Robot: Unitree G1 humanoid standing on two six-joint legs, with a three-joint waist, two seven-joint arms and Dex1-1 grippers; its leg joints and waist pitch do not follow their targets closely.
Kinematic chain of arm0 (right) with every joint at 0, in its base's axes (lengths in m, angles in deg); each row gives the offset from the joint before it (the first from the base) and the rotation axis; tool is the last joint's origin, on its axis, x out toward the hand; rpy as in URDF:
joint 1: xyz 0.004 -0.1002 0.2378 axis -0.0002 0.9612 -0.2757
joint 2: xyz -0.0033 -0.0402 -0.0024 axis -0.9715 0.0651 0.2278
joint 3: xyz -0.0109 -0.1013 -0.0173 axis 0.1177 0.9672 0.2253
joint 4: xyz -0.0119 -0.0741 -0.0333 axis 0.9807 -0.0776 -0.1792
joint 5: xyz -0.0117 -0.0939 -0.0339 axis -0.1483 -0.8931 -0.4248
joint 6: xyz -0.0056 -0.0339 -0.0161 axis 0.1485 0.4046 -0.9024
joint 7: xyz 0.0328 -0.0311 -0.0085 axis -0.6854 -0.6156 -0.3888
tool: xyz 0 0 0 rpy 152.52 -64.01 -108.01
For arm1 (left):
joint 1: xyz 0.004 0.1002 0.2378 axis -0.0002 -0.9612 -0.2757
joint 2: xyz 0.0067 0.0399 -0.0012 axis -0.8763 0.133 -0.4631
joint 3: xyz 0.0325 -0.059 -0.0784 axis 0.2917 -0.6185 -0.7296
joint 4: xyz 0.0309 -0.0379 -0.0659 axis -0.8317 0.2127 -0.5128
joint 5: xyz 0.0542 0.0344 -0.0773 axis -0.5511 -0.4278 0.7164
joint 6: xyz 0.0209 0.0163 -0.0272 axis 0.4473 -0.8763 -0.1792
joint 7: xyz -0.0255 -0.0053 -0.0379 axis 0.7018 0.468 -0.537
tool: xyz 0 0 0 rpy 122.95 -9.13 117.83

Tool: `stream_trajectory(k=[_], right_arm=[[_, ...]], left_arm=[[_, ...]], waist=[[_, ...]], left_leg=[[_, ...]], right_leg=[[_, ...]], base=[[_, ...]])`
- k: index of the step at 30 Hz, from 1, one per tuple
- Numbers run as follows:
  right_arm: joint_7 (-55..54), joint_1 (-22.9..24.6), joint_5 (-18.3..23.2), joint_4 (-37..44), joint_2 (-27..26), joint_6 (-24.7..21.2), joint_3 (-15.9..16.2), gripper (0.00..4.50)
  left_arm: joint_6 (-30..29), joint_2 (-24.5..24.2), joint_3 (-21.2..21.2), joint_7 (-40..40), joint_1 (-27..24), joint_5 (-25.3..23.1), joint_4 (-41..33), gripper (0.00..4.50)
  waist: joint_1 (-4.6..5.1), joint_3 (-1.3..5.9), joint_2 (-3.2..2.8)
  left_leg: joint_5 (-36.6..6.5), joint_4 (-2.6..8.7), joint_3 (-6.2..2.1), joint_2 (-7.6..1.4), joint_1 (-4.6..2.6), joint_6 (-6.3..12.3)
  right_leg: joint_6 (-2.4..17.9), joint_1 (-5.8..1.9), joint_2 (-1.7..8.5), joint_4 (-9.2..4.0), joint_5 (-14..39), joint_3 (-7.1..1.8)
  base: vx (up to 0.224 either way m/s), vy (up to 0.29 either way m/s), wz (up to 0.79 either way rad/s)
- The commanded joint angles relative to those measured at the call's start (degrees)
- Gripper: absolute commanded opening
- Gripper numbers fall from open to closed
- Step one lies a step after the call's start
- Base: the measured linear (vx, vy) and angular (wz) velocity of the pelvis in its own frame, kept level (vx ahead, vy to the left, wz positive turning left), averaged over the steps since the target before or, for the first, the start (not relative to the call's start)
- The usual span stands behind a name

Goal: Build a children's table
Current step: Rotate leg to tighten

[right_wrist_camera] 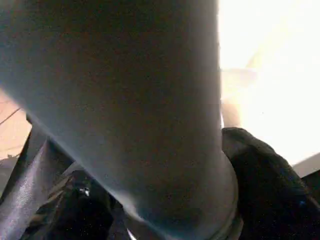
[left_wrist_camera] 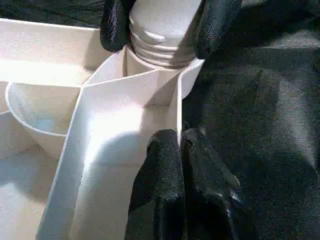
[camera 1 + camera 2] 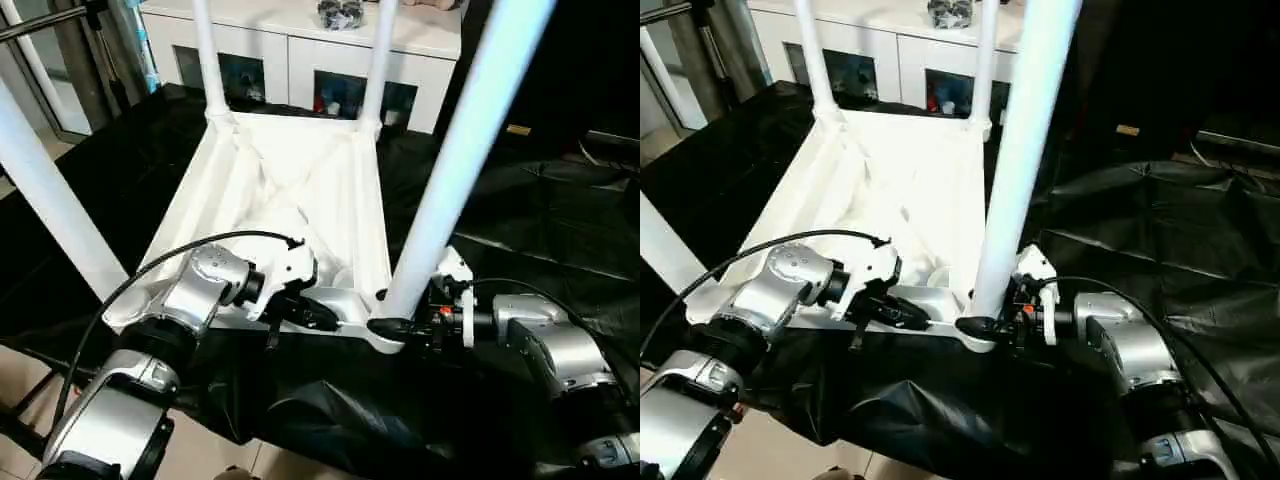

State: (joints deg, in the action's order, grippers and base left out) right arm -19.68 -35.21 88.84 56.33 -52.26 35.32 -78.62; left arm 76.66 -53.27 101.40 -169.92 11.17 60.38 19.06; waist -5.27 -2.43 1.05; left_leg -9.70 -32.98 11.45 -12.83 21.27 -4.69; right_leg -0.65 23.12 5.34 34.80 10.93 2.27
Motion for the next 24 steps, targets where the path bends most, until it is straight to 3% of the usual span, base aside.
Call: stream_trajectory(k=[1,5,9,11,13,15,19,22,23,24], right_arm=[[1.55,1.11,0.86,1.59,-0.98,-0.82,1.73,2.84],[-5.41,1.13,-0.52,-0.35,-4.01,1.50,-0.03,2.73],[-20.79,-1.35,-4.12,-7.06,-9.27,3.86,-2.91,2.69],[-26.54,-2.46,-5.47,-9.79,-11.14,5.08,-3.77,2.69],[-33.11,-3.53,-6.36,-12.10,-13.58,4.95,-4.89,2.68],[-35.99,-3.95,-6.59,-12.88,-14.82,4.74,-5.65,2.68],[-41.51,-4.84,-7.71,-14.62,-18.04,5.53,-6.58,2.68],[-42.75,-5.34,-8.05,-15.87,-18.54,7.19,-6.59,2.68],[-42.51,-5.49,-7.79,-16.07,-18.45,7.38,-6.62,3.24],[-41.24,-5.49,-6.97,-15.66,-18.20,7.03,-6.72,3.38]], left_arm=[[0.35,1.24,0.57,1.17,0.53,0.65,-0.98,0.00],[-0.45,2.89,-0.85,6.49,0.74,0.32,-0.52,0.00],[-1.51,5.46,-2.29,12.96,1.60,-0.09,0.44,0.00],[-1.91,6.56,-2.38,15.29,1.82,-0.51,0.61,0.00],[-2.51,8.29,-2.46,19.09,1.99,-1.19,0.84,0.00],[-3.16,9.15,-2.31,20.88,1.83,-1.52,0.53,0.00],[-5.48,12.46,-2.47,26.70,1.13,-1.91,-0.71,0.00],[-5.74,13.54,-2.44,27.33,0.85,-2.00,-1.02,0.00],[-5.49,13.63,-2.41,27.31,0.88,-2.00,-0.90,0.00],[-5.08,13.59,-2.47,27.18,1.01,-1.94,-0.58,0.00]], waist=[[0.12,3.42,0.22],[0.18,3.29,0.38],[1.06,2.98,0.47],[2.12,2.95,0.47],[2.79,2.97,0.81],[3.05,3.06,0.60],[3.16,3.03,0.49],[3.11,3.13,0.52],[3.13,3.12,0.54],[3.12,3.15,0.48]], left_leg=[[-11.77,3.42,0.05,-0.55,-0.96,2.41],[-13.16,3.55,-0.01,-0.52,-0.96,1.63],[-16.92,3.97,-0.37,-0.31,-1.00,-0.51],[-17.68,4.14,-0.64,-0.14,-0.88,-1.62],[-17.78,4.04,-0.57,-0.04,-0.80,-1.08],[-17.12,3.94,-0.50,-0.03,-0.78,-0.59],[-16.95,3.90,-0.37,-0.13,-0.96,-0.28],[-16.30,3.85,-0.38,0.00,-0.74,0.26],[-16.19,3.84,-0.36,0.02,-0.71,0.42],[-15.99,3.85,-0.35,0.02,-0.69,0.76]], right_leg=[[14.74,-2.65,1.90,-3.54,5.02,-1.37],[13.88,-2.41,2.06,-3.84,8.12,-1.45],[11.47,-2.09,2.32,-4.69,17.17,-1.43],[9.69,-1.95,2.20,-5.05,20.22,-1.38],[9.68,-1.95,2.00,-5.19,19.48,-1.41],[10.06,-1.97,1.92,-5.06,17.95,-1.45],[10.46,-1.75,1.87,-5.10,16.98,-1.48],[10.28,-2.00,1.84,-5.07,16.30,-1.46],[10.30,-2.01,1.81,-5.08,16.03,-1.47],[10.43,-2.07,1.72,-5.00,14.94,-1.48]], base=[[0.000,0.000,0.00],[0.000,0.000,0.00],[0.000,0.000,0.00],[0.000,0.000,0.00],[0.000,0.000,0.00],[0.000,0.000,0.00],[0.000,0.000,0.00],[0.000,0.000,0.00],[0.000,0.000,0.00],[0.000,0.000,0.00]])
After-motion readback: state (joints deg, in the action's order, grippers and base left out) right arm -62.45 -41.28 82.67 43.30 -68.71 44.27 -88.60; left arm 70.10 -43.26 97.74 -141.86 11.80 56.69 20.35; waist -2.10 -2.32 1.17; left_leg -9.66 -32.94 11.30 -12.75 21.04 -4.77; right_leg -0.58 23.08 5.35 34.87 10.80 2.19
